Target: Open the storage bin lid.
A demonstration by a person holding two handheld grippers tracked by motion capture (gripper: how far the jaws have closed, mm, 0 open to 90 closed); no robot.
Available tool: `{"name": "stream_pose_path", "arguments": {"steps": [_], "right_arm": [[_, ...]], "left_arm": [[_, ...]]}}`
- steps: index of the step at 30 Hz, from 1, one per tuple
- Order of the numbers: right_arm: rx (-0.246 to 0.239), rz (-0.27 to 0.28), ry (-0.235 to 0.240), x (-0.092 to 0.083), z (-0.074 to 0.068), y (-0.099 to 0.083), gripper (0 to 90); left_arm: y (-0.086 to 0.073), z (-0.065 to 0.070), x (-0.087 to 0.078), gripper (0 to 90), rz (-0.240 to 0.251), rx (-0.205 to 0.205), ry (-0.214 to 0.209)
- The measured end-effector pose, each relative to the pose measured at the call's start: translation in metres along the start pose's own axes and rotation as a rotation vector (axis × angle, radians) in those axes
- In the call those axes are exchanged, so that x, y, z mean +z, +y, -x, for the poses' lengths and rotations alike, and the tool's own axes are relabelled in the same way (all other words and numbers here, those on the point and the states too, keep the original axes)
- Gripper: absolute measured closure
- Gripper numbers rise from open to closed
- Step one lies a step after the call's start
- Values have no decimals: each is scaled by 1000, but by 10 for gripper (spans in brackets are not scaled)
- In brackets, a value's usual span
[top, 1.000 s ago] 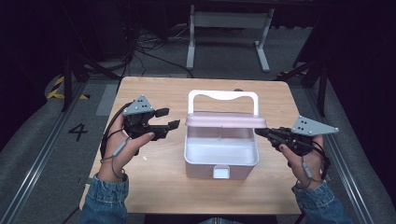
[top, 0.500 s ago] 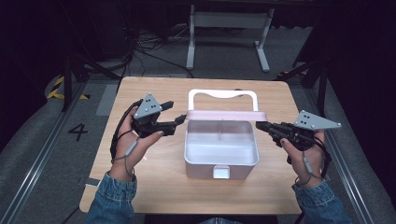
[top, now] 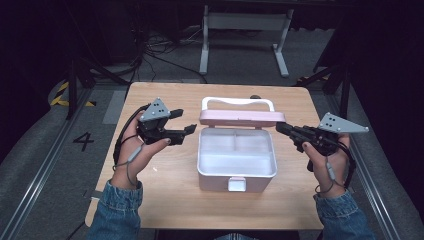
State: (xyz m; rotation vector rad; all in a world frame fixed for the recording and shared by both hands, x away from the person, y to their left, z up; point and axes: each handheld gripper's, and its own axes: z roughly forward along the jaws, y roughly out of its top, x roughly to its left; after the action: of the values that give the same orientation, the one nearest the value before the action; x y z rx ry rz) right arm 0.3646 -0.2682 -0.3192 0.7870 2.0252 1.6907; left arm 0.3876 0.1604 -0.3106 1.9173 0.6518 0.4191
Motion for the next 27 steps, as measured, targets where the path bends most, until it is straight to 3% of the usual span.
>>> {"name": "stream_pose_path", "arguments": {"steps": [4,13,20,24,27], "right_arm": [[2,5,-6,1,1,1,900],[1,4,-9,-1,1,0,900],[1,4,-8,0,1,0,900],[0,2,-10,0,1,-1,900],[0,2,-10,-1,2,-1,900]], "left_arm": [[5,10,3,334,6,31,-46],[16,23,32,315,50,49,-50],[16,18,43,357,76,32,-28],[17,14,48,389,106,21,-63],[18,12,52,479,103,37,-48]]}}
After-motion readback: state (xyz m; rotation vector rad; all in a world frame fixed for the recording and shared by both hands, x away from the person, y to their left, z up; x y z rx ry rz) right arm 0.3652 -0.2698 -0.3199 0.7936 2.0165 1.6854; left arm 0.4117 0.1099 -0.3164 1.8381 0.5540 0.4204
